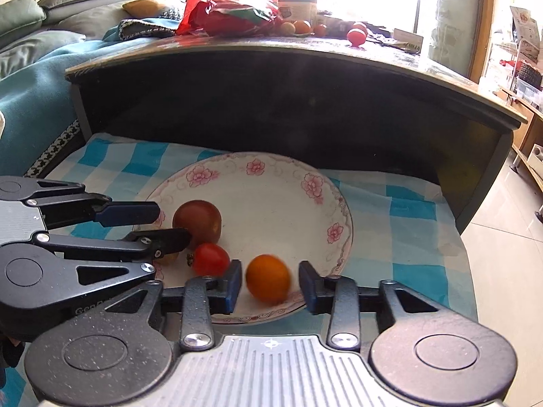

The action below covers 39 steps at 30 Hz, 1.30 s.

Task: Organize fruits
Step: 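Lower both held fruits into the white bowl and open both tools, then grasp another orange with the right tool while the left tool approaches a small yellow fruit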

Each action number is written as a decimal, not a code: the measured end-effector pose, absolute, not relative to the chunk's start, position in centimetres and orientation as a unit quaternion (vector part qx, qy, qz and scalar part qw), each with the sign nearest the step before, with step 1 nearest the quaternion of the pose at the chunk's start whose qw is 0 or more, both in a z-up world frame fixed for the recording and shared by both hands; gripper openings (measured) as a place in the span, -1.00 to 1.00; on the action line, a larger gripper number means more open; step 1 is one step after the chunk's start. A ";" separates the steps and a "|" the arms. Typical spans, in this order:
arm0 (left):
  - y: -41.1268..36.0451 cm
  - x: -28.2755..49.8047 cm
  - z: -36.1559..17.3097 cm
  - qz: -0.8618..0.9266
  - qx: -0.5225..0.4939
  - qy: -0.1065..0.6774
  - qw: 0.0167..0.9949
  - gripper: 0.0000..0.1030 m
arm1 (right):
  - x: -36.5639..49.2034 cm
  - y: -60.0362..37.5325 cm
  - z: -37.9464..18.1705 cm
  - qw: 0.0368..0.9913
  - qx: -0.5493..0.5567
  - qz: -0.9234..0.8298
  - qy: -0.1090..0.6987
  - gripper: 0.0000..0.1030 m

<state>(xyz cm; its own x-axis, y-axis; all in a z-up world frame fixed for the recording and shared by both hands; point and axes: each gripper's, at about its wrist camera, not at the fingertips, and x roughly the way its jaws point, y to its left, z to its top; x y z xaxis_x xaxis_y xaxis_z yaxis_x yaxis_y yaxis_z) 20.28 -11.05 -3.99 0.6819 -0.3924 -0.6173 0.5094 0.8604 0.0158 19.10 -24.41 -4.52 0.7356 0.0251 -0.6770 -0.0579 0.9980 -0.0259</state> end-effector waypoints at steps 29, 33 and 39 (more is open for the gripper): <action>-2.5 8.1 1.5 -0.218 0.081 0.348 0.908 -0.13 | 7.9 -19.1 -1.0 0.920 -0.013 0.059 0.388 -0.21; -2.5 7.2 1.3 -0.216 0.090 0.348 0.908 -0.10 | 7.2 -18.1 -1.2 0.920 -0.029 0.067 0.385 -0.14; -2.3 9.1 -0.2 -0.220 0.075 0.363 0.902 -0.10 | 8.9 -17.6 -3.0 0.919 -0.047 0.090 0.380 -0.14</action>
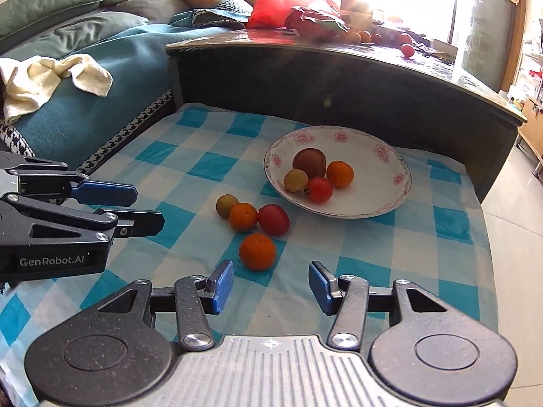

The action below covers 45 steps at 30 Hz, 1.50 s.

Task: Organize fruits
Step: 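Grasp another orange with the right tool while the left tool approaches a small yellow fruit, then grasp the small yellow fruit with the left tool while the right tool holds the orange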

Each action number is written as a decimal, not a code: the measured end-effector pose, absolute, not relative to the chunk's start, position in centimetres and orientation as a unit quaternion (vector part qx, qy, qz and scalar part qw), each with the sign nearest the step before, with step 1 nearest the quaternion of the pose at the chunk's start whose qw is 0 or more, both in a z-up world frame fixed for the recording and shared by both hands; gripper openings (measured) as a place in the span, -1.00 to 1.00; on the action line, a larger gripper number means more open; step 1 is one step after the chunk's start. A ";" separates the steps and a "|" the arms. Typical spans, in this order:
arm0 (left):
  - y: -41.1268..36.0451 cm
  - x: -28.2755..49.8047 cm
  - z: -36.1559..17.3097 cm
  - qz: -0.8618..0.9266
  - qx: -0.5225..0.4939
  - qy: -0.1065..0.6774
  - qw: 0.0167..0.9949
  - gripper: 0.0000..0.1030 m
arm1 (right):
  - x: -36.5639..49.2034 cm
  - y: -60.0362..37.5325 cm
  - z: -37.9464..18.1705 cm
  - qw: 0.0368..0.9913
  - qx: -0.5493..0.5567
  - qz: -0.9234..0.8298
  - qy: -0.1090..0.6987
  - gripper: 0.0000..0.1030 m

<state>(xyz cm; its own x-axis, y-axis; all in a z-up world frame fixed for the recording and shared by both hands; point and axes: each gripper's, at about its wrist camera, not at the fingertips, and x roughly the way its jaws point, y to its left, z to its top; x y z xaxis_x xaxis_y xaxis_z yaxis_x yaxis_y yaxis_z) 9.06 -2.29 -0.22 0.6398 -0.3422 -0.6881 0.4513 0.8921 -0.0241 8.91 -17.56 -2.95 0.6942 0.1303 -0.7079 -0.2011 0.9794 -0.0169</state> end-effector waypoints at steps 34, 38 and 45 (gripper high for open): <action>-4.6 16.2 -6.4 -0.310 0.196 0.319 0.874 -0.14 | 12.3 -20.2 -5.9 0.897 0.006 0.109 0.428 -0.48; -4.6 16.9 -6.7 -0.321 0.206 0.318 0.868 -0.16 | 12.4 -20.8 -6.2 0.895 0.014 0.106 0.434 -0.47; -4.2 17.9 -6.7 -0.332 0.172 0.339 0.863 -0.32 | 12.7 -21.1 -6.0 0.896 0.018 0.102 0.432 -0.47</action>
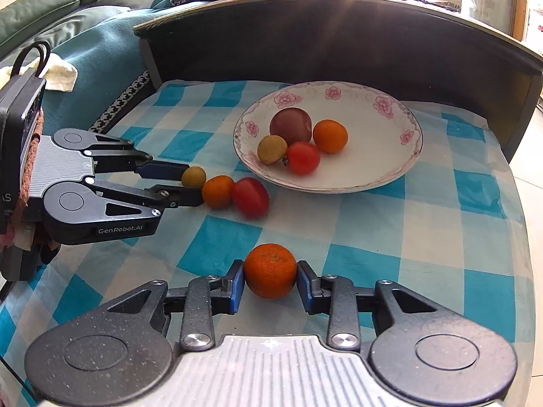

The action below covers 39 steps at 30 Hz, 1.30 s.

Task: Organize fruits
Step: 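Grasp the small yellow fruit with the left tool while the right tool holds the orange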

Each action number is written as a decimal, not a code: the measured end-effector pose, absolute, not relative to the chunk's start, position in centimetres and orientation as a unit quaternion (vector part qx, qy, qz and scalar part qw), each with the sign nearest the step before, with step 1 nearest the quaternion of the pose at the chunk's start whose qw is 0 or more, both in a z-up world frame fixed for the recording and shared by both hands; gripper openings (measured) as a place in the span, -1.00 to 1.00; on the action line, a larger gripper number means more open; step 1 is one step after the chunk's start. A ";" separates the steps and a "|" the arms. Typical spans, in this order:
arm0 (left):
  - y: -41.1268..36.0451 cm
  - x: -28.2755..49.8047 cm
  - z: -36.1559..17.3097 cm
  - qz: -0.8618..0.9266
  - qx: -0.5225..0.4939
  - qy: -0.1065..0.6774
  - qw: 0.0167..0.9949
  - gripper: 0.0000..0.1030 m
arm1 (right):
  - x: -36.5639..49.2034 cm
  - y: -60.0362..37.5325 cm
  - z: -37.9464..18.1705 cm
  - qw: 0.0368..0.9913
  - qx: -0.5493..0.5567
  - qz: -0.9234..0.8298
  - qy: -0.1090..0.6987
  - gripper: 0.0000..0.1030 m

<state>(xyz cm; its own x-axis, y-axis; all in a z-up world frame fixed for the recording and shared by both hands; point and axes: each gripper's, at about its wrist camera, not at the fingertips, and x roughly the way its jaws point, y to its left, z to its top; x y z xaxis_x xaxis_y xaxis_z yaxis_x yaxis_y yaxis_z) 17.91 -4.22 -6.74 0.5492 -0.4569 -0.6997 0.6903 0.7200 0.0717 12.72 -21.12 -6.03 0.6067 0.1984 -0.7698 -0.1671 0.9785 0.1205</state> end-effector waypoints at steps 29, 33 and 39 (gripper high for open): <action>-5.3 9.1 -6.4 -0.316 0.164 0.371 0.857 -0.32 | 10.6 -19.9 -6.6 0.894 -0.059 0.115 0.430 -0.43; -5.2 8.9 -6.5 -0.316 0.164 0.364 0.861 -0.29 | 10.6 -19.9 -6.6 0.894 -0.058 0.114 0.429 -0.42; -5.2 8.8 -6.5 -0.309 0.159 0.362 0.865 -0.25 | 10.4 -19.6 -6.7 0.895 -0.063 0.114 0.427 -0.39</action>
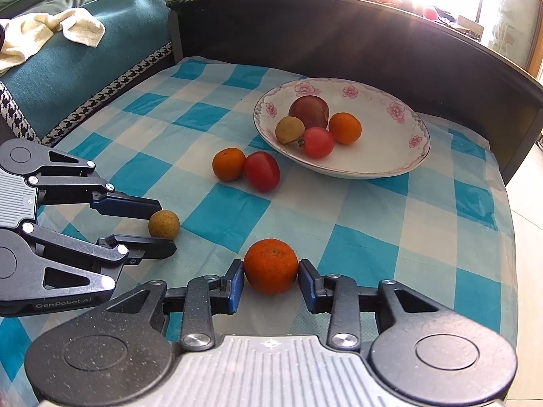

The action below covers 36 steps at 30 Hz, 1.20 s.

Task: Organize fruits
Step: 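Grasp the small yellow fruit with the left tool while the right tool holds the orange, then lower both held fruits into the white bowl and open both tools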

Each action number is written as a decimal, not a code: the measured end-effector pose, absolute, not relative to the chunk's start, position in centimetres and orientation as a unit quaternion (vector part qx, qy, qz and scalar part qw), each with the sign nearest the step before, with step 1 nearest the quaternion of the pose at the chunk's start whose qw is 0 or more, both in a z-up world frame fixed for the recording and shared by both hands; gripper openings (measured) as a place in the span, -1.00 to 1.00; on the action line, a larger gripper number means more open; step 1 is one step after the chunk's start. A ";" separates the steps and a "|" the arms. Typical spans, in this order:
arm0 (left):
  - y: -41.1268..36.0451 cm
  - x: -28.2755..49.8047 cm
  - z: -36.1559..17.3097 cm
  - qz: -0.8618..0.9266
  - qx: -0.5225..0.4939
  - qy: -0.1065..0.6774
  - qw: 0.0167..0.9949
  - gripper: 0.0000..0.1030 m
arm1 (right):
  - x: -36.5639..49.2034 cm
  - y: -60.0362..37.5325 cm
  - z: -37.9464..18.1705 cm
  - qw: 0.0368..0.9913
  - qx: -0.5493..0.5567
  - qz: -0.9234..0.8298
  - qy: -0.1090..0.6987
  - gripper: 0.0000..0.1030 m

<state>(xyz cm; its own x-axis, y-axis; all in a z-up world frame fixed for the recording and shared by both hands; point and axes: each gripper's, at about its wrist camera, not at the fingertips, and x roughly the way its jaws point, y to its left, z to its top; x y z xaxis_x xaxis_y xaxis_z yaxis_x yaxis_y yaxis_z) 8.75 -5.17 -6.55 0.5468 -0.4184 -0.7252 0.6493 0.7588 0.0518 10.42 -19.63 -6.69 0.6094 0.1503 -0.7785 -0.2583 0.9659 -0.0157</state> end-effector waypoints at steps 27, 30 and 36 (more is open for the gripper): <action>-9.5 17.8 -2.2 -0.270 0.131 0.312 0.902 -0.33 | 16.8 -22.9 -2.5 0.928 -0.028 0.054 0.366 -0.48; -9.5 19.2 -2.5 -0.260 0.130 0.311 0.905 -0.33 | 18.0 -23.3 -3.0 0.928 -0.031 0.047 0.367 -0.48; -9.6 21.7 -3.4 -0.245 0.119 0.318 0.908 -0.33 | 19.6 -23.3 -3.7 0.929 -0.033 0.043 0.366 -0.48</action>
